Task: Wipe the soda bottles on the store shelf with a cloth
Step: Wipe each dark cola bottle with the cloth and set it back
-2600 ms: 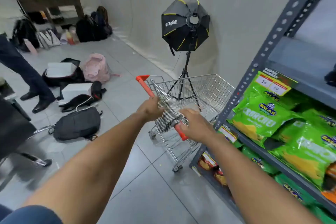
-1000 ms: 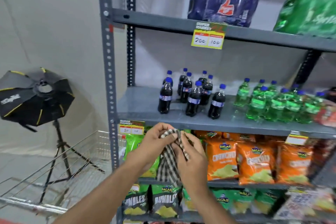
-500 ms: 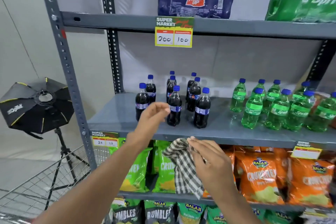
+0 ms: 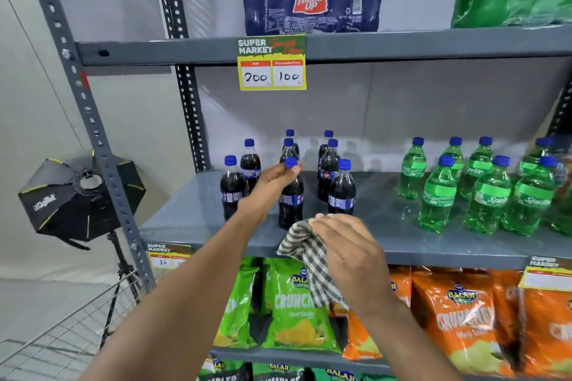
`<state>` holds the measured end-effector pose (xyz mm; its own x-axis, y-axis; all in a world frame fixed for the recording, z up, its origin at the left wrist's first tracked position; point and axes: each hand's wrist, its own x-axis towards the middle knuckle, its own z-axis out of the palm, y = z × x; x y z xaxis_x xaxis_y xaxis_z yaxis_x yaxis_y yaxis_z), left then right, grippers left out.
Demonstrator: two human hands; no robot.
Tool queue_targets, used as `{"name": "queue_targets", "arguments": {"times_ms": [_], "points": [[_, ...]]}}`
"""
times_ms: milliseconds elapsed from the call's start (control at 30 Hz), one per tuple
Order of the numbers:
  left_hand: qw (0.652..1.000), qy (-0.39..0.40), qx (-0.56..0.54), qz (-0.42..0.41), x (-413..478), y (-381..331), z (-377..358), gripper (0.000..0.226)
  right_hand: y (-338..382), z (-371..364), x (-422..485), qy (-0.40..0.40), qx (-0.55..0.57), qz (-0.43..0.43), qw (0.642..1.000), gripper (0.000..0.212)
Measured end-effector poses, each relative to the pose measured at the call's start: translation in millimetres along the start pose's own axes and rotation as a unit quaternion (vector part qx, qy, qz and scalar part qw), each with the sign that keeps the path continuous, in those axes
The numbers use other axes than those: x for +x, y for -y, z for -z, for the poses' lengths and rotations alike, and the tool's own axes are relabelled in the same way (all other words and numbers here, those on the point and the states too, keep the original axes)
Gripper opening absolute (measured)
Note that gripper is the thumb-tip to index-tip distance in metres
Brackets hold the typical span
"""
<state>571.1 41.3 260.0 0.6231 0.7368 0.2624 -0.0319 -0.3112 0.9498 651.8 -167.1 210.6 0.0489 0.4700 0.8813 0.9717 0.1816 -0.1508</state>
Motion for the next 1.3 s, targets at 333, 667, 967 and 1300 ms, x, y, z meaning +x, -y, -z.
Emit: {"name": "queue_targets", "arguments": {"times_ms": [333,667,967,1300], "points": [[0.985,0.058,-0.124,-0.107,-11.9,-15.9,4.0,0.030,7.6,-9.5,38.6,-0.037,-0.045,-0.025,0.998,0.039],[0.908,0.167,-0.384,-0.026,-56.4,-50.3,-11.6,0.053,47.8,7.7,78.1,-0.070,-0.090,-0.003,0.993,0.035],[0.866,0.144,-0.479,-0.006,-65.1,-54.2,-8.2,0.042,73.2,11.2,40.9,0.035,-0.107,0.041,0.993,0.039],[0.873,0.181,-0.453,-0.023,-65.9,-49.2,-7.4,0.051,84.2,6.1,74.4,-0.073,-0.140,-0.019,0.987,0.035]]}}
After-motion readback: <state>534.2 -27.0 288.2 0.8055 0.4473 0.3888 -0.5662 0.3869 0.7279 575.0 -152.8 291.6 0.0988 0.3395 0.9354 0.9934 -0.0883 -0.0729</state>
